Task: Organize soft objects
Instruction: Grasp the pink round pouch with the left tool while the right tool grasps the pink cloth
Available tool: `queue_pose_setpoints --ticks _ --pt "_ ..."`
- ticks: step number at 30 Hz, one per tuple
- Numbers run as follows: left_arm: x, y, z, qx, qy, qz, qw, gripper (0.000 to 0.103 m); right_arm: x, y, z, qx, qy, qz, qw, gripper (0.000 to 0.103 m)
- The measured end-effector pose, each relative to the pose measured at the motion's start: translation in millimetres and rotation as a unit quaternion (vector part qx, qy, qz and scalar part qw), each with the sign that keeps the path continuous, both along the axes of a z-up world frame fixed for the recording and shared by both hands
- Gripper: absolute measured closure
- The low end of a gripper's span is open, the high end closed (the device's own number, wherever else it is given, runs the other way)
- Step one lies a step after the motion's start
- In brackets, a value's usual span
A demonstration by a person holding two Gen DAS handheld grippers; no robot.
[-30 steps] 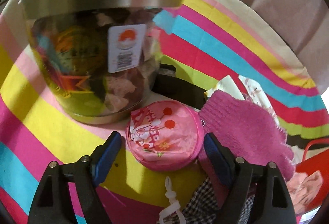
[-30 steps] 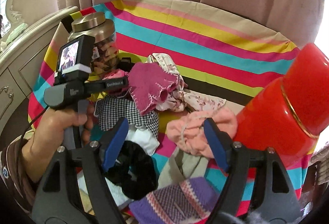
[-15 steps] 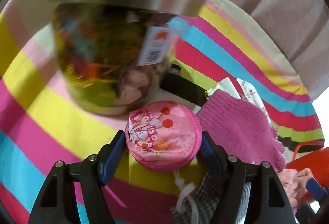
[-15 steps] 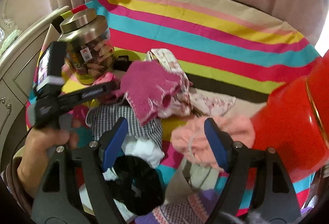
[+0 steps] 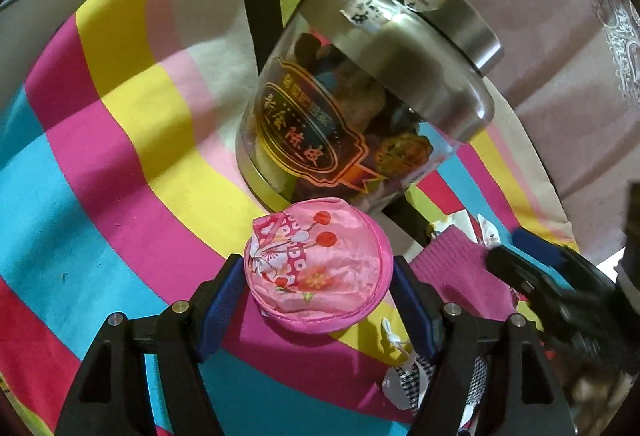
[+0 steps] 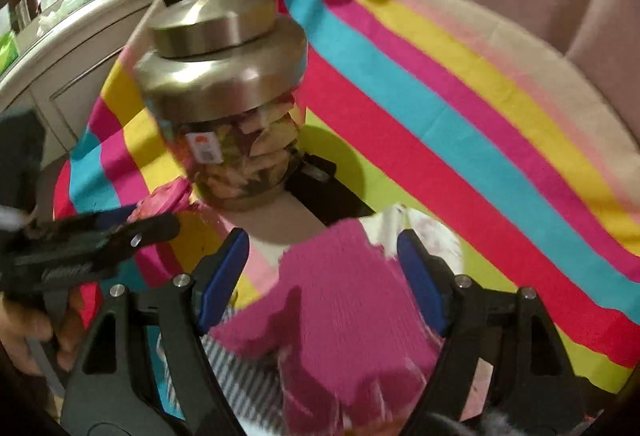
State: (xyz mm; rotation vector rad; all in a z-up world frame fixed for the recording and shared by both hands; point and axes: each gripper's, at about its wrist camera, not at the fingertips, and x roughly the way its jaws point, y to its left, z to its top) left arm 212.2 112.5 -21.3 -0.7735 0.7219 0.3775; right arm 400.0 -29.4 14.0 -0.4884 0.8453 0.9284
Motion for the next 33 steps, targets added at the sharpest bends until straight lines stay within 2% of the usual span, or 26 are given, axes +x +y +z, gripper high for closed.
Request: queue_pose_setpoints --ticks 3,6,11,15,19,25,27,28,29,33 --pt "-6 3 0 -0.002 -0.004 0.004 1.0000 0.030 8 21 -14 -0.014 0.007 0.034 0.999 0.032" --pt "-7 2 4 -0.001 -0.011 0.011 0.9999 0.030 12 40 -27 -0.053 -0.003 0.080 0.995 0.038" --pt "-8 1 3 -0.013 -0.014 0.018 0.9997 0.030 19 58 -36 -0.073 -0.027 0.137 0.988 0.038" --pt "-5 3 0 -0.018 -0.012 0.015 0.9996 0.030 31 69 -41 -0.066 -0.025 0.160 0.985 0.038" --pt "-10 4 1 -0.022 -0.014 0.017 0.9995 0.030 37 77 -57 -0.087 -0.032 0.191 0.977 0.038" --pt "-5 4 0 -0.025 -0.013 0.016 0.9995 0.030 41 84 -63 -0.084 -0.038 0.217 0.972 0.039" --pt "-4 4 0 -0.025 -0.013 0.016 0.9995 0.030 44 85 -69 -0.093 -0.032 0.218 0.971 0.049" --pt "-4 4 -1 -0.025 -0.013 0.016 0.9995 0.030 46 85 -69 -0.081 -0.026 0.220 0.972 0.052" --pt "-4 5 -1 -0.025 -0.013 0.017 0.9995 0.030 46 87 -70 -0.081 -0.025 0.221 0.972 0.061" --pt "-2 4 -2 -0.022 -0.012 0.017 0.9995 0.030 47 87 -73 -0.073 -0.028 0.216 0.973 0.063"
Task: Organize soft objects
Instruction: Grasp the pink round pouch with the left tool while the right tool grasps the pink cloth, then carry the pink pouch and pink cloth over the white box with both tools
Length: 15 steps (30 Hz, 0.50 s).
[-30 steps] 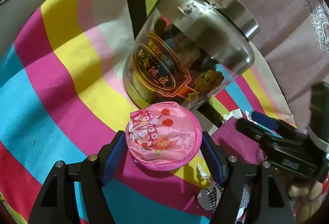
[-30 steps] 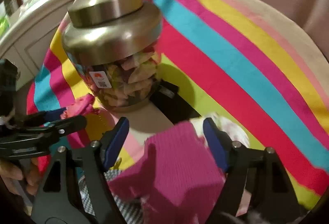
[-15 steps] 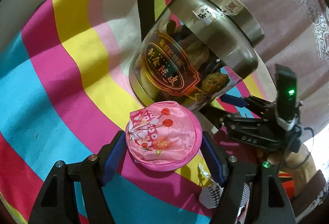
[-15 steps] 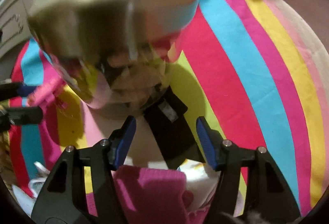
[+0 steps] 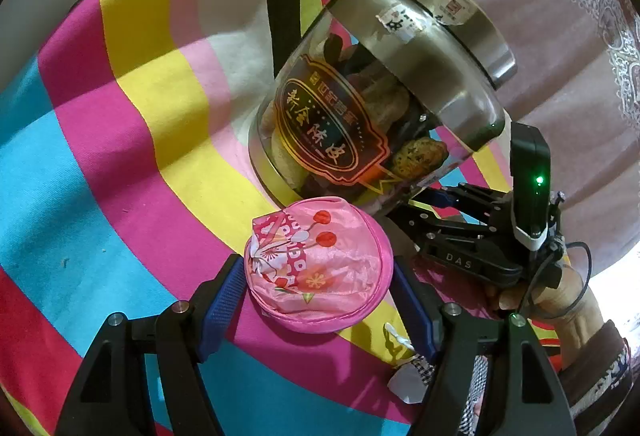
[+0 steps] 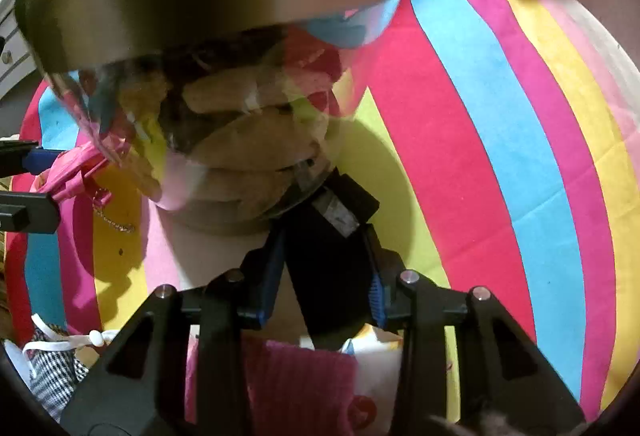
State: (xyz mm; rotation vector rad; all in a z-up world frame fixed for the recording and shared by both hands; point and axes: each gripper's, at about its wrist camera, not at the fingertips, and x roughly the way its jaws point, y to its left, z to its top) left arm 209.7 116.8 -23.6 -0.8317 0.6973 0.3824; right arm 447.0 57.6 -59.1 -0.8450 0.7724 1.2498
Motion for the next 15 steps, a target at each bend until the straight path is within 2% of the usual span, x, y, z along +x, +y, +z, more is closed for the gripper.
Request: queue_pose_setpoints --ticks 8,15 --pt "-1 -4 3 0.015 -0.007 -0.008 0.9998 0.030 1 -25 13 -0.002 -0.036 -0.057 0.998 0.063" --pt "-1 -7 6 0.047 -0.025 -0.022 0.9983 0.030 -16 -62 51 0.031 -0.064 -0.161 0.984 0.063"
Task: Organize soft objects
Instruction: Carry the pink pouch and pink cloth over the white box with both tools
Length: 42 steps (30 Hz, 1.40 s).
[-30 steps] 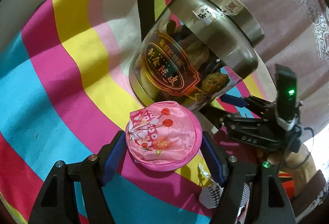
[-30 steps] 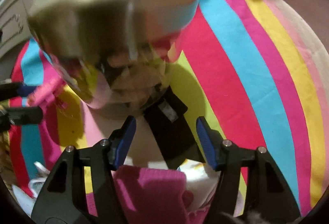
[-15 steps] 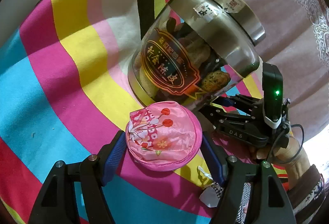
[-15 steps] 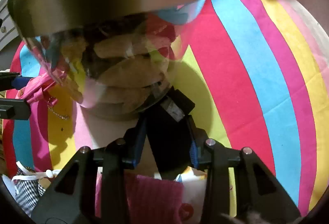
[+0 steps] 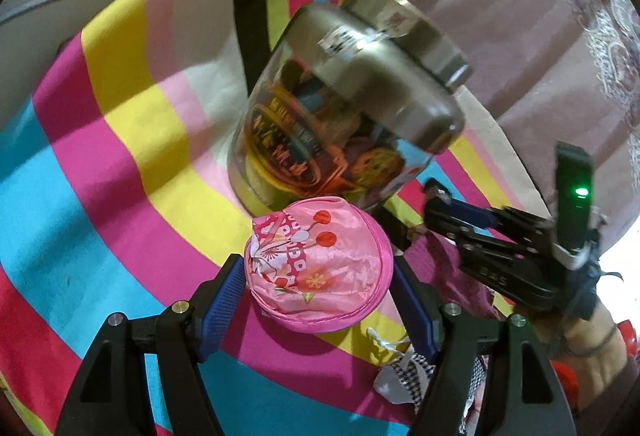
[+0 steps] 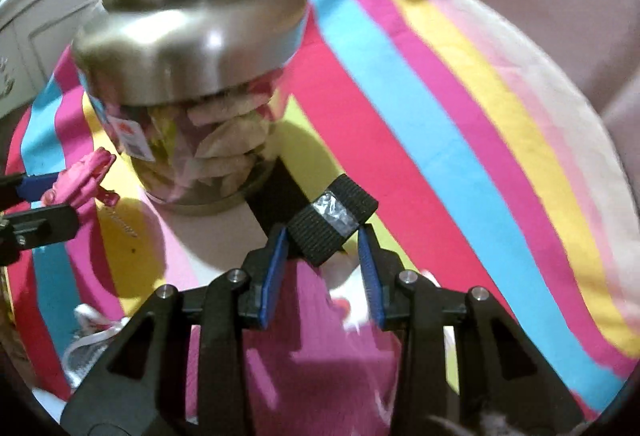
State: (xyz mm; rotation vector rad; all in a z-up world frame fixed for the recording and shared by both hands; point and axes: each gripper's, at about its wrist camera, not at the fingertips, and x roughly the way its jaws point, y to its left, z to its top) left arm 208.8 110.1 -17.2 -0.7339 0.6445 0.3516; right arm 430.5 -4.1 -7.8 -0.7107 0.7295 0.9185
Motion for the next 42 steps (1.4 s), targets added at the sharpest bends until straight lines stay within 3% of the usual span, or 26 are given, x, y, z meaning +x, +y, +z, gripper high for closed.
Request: queue_pose_setpoints --ticks 7,15,21,27,33,42 --pt "2 2 0 0.040 -0.011 -0.015 0.9990 0.030 -44 -47 39 0.060 -0.008 -0.118 0.991 0.063" --pt "-17 -39 39 0.081 -0.040 -0.061 0.9940 0.030 -114 -125 85 0.123 -0.004 -0.223 0.967 0.063" --pt "-32 -79 72 0.092 -0.059 -0.111 0.9878 0.030 -178 -208 112 0.157 -0.002 -0.277 0.948 0.063" --pt "-44 -133 100 0.103 -0.074 -0.173 0.9767 0.030 -219 -308 128 0.159 -0.028 -0.348 0.924 0.063" --pt "-52 -204 116 0.120 -0.084 -0.257 0.9554 0.030 -260 -401 119 0.145 -0.040 -0.435 0.888 0.063" --pt "-61 -317 120 0.142 -0.077 -0.387 0.9079 0.030 -320 -513 79 0.117 -0.012 -0.544 0.831 0.063"
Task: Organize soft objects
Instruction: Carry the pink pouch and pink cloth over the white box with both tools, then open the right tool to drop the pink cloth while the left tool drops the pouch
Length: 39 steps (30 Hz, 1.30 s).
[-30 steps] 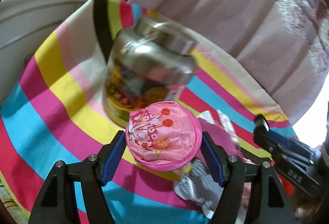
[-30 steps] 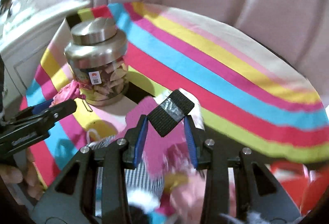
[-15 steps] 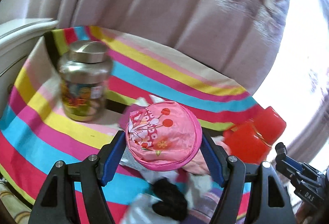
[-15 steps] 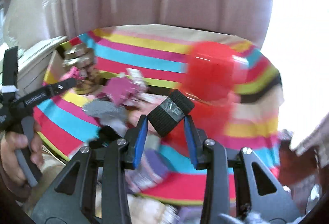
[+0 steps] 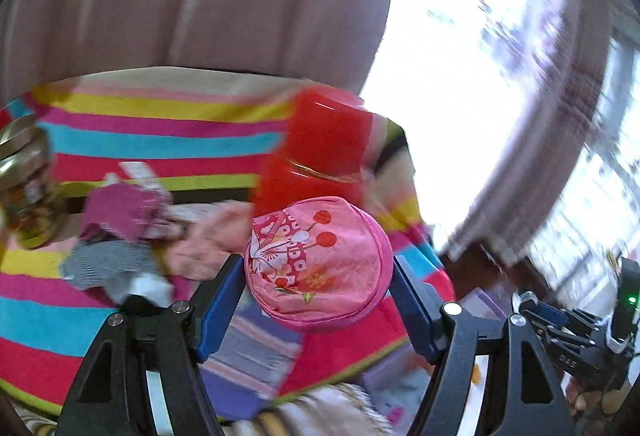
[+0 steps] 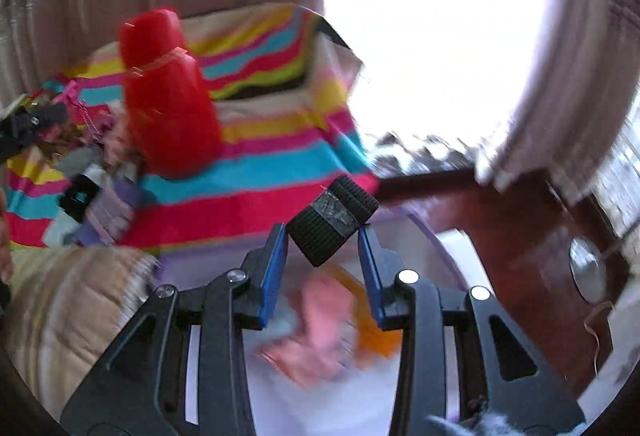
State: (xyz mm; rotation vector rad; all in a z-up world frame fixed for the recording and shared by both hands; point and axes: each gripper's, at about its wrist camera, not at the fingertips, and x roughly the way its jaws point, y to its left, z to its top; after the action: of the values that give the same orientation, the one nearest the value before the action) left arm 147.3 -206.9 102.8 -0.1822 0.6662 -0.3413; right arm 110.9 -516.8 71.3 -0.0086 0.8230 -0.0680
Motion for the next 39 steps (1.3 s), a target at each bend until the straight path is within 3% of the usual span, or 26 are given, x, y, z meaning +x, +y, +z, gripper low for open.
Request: queue_pose_setpoints --ticks 9,22,26,28,33,39 --pt "-15 -104 -6 0.037 0.020 -0.118 0.9922 0.030 -37 -57 -42 0.015 0.056 -0.062 0.996 0.062" --pt "-9 -209 -21 0.059 0.050 -0.193 0.9782 0.030 -63 -76 -74 0.048 0.091 -0.059 0.993 0.061" --pt "-11 -240 -25 0.059 0.051 -0.219 0.9726 0.029 -67 -80 -74 0.055 0.083 -0.060 0.993 0.044" --pt "-9 -253 -30 0.057 0.057 -0.235 0.9686 0.028 -70 -83 -72 0.058 0.078 -0.063 0.993 0.041" --pt "0 -261 -41 0.065 0.073 -0.234 0.9672 0.026 -75 -91 -67 0.073 0.064 -0.071 0.993 0.041" --pt "1 -235 -32 0.042 0.051 -0.215 0.9744 0.025 -73 -84 -58 0.067 0.048 -0.076 0.994 0.041"
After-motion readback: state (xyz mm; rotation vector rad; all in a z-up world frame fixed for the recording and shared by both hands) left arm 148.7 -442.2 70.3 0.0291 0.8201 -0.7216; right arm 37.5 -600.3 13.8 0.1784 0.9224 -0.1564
